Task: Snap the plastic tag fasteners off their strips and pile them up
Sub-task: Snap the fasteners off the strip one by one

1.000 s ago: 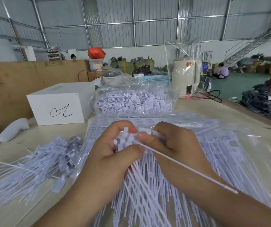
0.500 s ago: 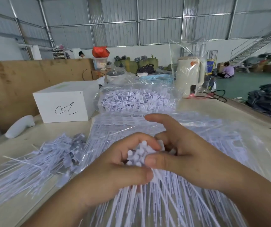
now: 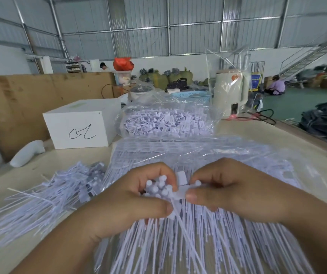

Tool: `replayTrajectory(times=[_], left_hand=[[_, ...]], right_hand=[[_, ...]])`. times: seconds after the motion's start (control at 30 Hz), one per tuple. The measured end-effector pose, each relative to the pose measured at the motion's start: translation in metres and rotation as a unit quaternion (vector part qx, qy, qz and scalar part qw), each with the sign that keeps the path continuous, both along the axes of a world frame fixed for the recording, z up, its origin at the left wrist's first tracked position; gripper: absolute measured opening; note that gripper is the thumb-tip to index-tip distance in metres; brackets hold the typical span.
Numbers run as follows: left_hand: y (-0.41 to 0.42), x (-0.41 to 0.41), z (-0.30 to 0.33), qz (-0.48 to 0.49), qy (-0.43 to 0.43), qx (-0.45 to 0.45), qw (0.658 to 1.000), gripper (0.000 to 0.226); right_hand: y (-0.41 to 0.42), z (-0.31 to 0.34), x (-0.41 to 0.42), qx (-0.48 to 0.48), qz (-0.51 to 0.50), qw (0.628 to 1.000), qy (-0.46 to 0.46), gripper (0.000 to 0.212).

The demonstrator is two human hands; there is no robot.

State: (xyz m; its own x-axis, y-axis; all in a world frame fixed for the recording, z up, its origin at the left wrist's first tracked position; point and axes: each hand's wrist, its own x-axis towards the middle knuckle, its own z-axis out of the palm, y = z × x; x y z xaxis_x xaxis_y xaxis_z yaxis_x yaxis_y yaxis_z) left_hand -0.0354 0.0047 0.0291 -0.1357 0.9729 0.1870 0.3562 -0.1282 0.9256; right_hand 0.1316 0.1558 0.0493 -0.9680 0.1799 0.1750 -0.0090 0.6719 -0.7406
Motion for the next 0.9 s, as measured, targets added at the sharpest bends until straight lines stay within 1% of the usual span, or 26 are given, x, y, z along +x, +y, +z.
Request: replayTrajectory(times=[0.07, 0.17, 0.2, 0.33, 0.47, 0.53, 0.6, 0.63, 0.7, 0.77, 0.83, 0.9], left_hand=[[0.001, 0.001, -0.001, 0.003, 0.000, 0.005, 1.000, 0.020], [0.002, 0.008, -0.003, -0.008, -0.049, 0.032, 0.998, 0.020], [0.003, 0.011, -0.004, 0.002, -0.064, 0.053, 0.997, 0.020], [0.011, 0.022, -0.006, 0.103, -0.074, 0.160, 0.979, 0.020], [0.013, 0.027, -0.004, 0.159, -0.112, 0.205, 0.959, 0.021], [0.012, 0.028, -0.005, 0.178, -0.106, 0.209, 0.956, 0.023], [0.011, 0.031, -0.008, 0.185, -0.089, 0.204, 0.957, 0.024], [0.011, 0.032, -0.009, 0.181, -0.086, 0.201, 0.959, 0.023], [0.012, 0.032, -0.009, 0.164, -0.088, 0.192, 0.964, 0.018], [0.012, 0.029, -0.007, 0.135, -0.076, 0.171, 0.973, 0.017], [0.011, 0.026, -0.007, 0.107, -0.057, 0.144, 0.982, 0.017], [0.010, 0.024, -0.007, 0.082, -0.041, 0.128, 0.987, 0.016]], right_hand=[[0.004, 0.002, 0.002, -0.007, -0.003, 1.000, -0.010, 0.039], [0.001, 0.002, -0.002, -0.016, -0.034, 0.999, 0.032, 0.027], [-0.001, 0.001, -0.003, -0.026, -0.041, 0.998, 0.048, 0.026], [-0.011, -0.004, -0.009, -0.022, -0.092, 0.987, 0.130, 0.028], [-0.034, -0.014, -0.019, -0.016, -0.163, 0.956, 0.243, 0.035], [-0.034, -0.014, -0.022, -0.044, -0.224, 0.928, 0.296, 0.041], [-0.020, -0.007, -0.018, -0.073, -0.276, 0.905, 0.315, 0.048], [-0.011, -0.003, -0.014, -0.078, -0.271, 0.908, 0.309, 0.049], [-0.001, 0.002, -0.007, -0.087, -0.200, 0.938, 0.271, 0.046], [-0.002, 0.002, -0.004, -0.094, -0.089, 0.967, 0.219, 0.028], [-0.008, 0.001, -0.002, -0.093, 0.000, 0.983, 0.158, 0.015], [-0.011, -0.001, -0.001, -0.082, 0.033, 0.990, 0.107, 0.018]])
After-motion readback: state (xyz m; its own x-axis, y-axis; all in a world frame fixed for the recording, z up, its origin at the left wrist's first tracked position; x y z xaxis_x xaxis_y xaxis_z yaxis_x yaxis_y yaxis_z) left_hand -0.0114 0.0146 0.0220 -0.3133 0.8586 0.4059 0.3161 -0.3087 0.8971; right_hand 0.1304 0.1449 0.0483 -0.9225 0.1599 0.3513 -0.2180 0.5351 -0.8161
